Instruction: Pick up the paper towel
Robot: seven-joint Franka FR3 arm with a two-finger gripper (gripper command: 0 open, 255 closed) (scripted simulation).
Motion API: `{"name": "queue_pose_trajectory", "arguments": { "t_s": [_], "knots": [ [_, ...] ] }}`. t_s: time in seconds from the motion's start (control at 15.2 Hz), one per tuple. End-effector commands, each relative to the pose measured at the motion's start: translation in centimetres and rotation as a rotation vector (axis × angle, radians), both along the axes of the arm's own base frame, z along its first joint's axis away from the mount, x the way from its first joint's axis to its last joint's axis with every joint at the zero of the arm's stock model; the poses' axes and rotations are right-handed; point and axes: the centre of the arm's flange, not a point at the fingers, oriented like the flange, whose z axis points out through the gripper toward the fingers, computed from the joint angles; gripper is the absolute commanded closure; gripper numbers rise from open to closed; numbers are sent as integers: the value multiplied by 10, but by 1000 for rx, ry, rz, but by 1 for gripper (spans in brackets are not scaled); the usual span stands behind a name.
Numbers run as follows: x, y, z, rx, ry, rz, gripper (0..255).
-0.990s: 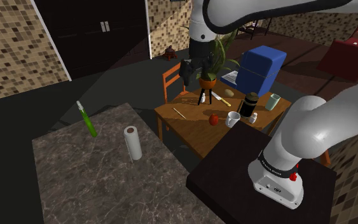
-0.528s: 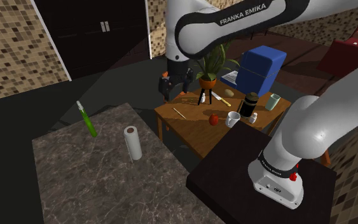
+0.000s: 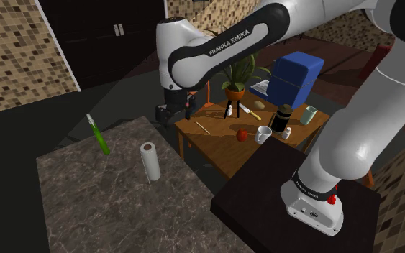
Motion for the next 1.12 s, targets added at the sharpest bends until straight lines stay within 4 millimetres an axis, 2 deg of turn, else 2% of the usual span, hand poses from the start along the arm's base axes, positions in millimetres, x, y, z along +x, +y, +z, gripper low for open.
{"name": "queue_pose_trajectory", "arguments": {
  "t_s": [0.0, 0.66, 1.06],
  "knots": [
    [13, 20, -20, 3, 4, -5, 0],
    [75, 103, -103, 11, 25, -27, 0],
    [75, 103, -130, 11, 25, -27, 0]
  ]
}}
